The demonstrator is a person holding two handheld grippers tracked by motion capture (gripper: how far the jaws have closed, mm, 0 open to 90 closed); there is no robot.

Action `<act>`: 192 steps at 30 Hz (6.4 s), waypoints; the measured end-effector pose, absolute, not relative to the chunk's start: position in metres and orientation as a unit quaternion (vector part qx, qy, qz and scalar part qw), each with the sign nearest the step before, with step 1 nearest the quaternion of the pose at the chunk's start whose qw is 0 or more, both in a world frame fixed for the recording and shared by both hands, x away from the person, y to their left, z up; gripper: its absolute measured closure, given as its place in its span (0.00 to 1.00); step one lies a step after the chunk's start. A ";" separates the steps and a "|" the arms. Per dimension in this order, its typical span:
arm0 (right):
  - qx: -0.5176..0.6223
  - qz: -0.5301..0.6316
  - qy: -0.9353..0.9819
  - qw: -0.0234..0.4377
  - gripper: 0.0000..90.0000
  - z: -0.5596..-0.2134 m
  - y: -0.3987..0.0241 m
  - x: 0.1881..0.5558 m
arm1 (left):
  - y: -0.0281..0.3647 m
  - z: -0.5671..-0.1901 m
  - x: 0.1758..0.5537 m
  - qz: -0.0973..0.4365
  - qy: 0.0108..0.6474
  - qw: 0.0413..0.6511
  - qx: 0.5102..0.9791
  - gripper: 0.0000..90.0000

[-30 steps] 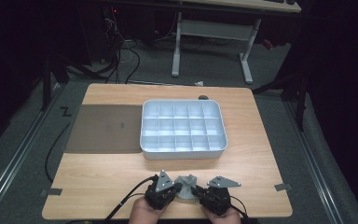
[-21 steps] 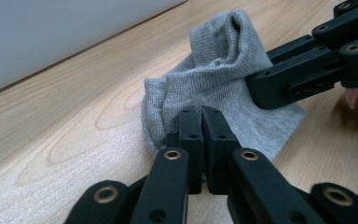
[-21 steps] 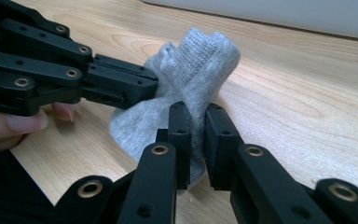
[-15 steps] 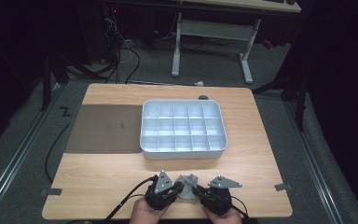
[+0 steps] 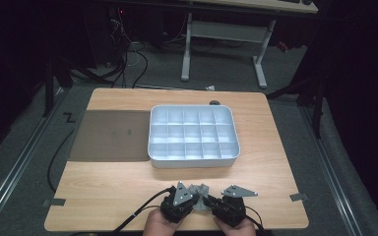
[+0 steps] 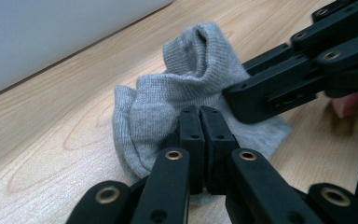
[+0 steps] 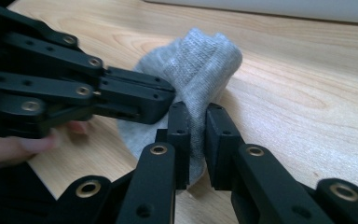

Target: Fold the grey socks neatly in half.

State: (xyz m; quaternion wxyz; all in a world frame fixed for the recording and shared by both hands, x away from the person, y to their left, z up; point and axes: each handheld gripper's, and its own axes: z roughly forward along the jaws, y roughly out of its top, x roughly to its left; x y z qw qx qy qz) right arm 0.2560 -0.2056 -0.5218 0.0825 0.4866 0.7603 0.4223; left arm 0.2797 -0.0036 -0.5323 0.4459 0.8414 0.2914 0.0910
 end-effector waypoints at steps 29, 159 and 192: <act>0.482 0.384 0.780 0.110 1.00 -0.527 -0.208 0.259 | -0.005 -0.533 0.281 0.089 0.292 0.441 0.844 1.00; 0.457 0.397 0.775 0.179 1.00 -0.522 -0.188 0.250 | -0.009 -0.533 0.289 0.091 0.291 0.417 0.856 1.00; 0.444 0.414 0.775 0.174 1.00 -0.528 -0.183 0.249 | -0.001 -0.525 0.273 0.132 0.296 0.478 0.816 1.00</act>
